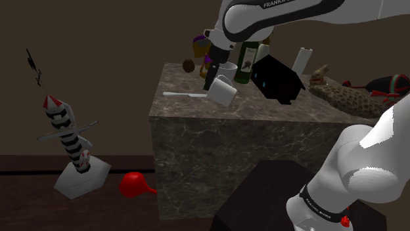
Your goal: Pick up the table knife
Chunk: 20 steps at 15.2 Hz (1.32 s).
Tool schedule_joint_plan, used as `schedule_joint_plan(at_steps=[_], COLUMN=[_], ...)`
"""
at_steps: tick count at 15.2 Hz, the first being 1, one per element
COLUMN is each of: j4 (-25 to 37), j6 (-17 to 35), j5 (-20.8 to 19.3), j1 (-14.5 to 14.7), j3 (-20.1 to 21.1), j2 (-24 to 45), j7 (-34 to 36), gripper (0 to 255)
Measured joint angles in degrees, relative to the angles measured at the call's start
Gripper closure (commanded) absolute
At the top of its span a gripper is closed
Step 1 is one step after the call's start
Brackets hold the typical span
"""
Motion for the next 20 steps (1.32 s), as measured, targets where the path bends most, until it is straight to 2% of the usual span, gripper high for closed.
schedule_joint_plan(at_steps=[2,6,14,15,20], j4=[3.53,9.7,7.94,7.65,7.49], j6=[1.19,3.01,8.19,8.55,8.85], j5=[-0.42,1.45,2.43,2.47,2.49], j1=[0.72,1.81,2.04,2.03,2.17], j3=[0.27,0.72,1.01,1.0,1.15], j2=[4.53,11.49,14.71,14.77,14.38], j7=[-3.16,-9.79,-11.85,-11.93,-11.81], gripper=[0,0,0,255,255])
